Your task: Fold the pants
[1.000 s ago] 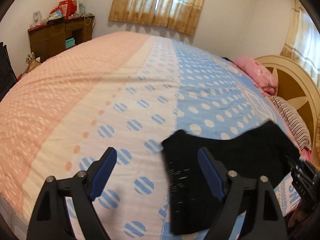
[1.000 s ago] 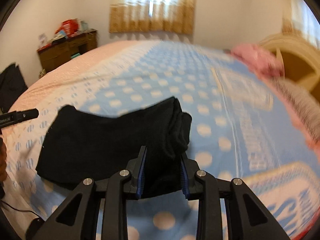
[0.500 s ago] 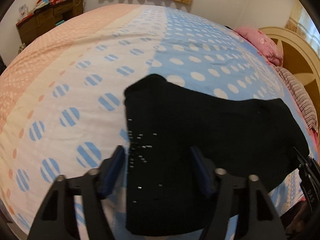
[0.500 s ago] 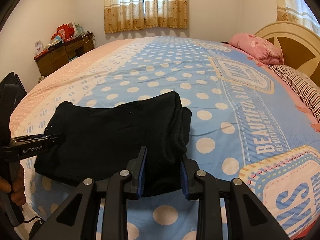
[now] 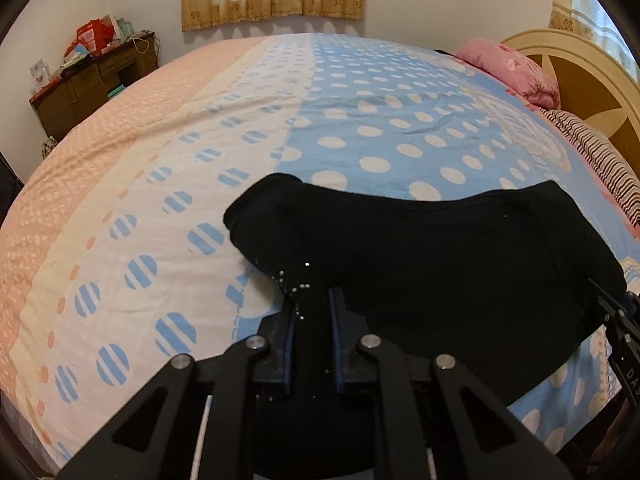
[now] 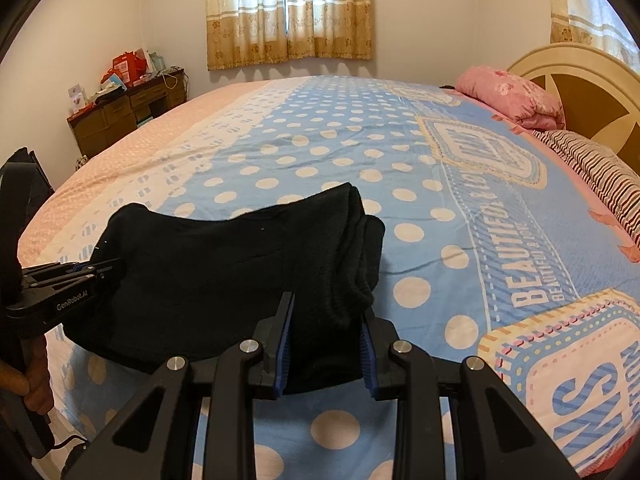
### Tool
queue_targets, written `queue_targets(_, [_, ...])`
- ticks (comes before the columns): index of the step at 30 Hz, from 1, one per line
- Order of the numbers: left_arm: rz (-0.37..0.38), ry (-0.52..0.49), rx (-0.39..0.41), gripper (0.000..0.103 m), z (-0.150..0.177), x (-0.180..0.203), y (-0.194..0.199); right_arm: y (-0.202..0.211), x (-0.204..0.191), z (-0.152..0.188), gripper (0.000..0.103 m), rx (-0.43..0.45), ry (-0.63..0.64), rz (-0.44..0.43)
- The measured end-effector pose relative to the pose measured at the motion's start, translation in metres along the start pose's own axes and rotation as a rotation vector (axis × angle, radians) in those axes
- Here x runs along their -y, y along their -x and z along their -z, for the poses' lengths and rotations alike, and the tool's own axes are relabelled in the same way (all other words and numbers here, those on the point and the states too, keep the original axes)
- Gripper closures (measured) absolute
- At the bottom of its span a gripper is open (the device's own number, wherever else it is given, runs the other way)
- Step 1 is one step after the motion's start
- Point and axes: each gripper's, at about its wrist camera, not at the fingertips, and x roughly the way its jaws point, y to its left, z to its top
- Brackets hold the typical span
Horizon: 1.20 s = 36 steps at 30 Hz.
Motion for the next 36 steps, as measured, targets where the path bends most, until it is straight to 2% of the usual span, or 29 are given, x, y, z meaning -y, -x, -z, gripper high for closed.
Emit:
queue_targets(15, [0.018,0.053,0.073,0.091,-0.019,-0.026,0.024,0.028,-0.052,-0.052,0.075,0.131,0.119,-0.054])
queue_targets(21, [-0.027,0.101,0.115,0.091,-0.034,-0.059,0.031,0.017,-0.093,-0.078,0.077,0.159,0.216,-0.102])
queue_targets(29, [-0.074,0.150,0.146,0.091,-0.047,-0.107,0.039,0.011,-0.136,-0.103,0.079,0.190,0.282,-0.159])
queue_targets(36, [-0.123,0.176,0.187,0.091,-0.074,-0.138,0.040,0.008,-0.184,-0.142,0.079,0.320,0.341,-0.243])
